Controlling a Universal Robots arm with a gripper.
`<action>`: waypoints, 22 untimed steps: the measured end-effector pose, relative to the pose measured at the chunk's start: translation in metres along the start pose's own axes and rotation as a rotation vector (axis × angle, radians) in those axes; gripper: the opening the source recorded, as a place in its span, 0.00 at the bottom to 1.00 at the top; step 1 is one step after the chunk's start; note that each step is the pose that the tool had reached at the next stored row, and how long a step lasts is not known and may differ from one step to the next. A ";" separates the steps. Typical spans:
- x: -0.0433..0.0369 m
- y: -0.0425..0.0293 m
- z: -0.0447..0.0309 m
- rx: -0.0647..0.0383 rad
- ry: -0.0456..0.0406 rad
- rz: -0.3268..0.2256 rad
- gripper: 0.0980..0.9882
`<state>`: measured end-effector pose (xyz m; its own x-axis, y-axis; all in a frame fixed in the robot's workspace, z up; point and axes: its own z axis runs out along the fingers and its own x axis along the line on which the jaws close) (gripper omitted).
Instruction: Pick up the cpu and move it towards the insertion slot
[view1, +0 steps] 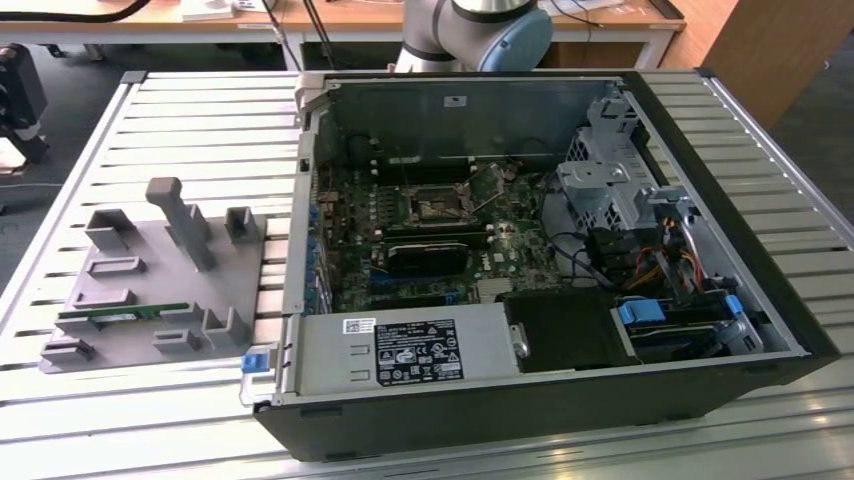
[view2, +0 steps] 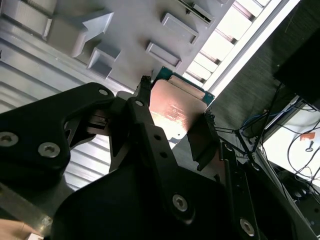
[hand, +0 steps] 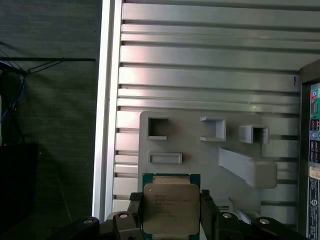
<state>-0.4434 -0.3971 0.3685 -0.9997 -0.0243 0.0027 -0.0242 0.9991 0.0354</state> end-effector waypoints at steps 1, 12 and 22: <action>0.0000 0.0002 -0.0017 0.000 0.0000 0.000 0.50; 0.0000 0.0015 -0.0185 0.000 -0.0001 0.000 0.50; -0.0039 0.0019 -0.0303 0.000 0.0000 0.000 0.50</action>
<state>-0.4395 -0.3962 0.3988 -0.9997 -0.0242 0.0027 -0.0241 0.9991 0.0355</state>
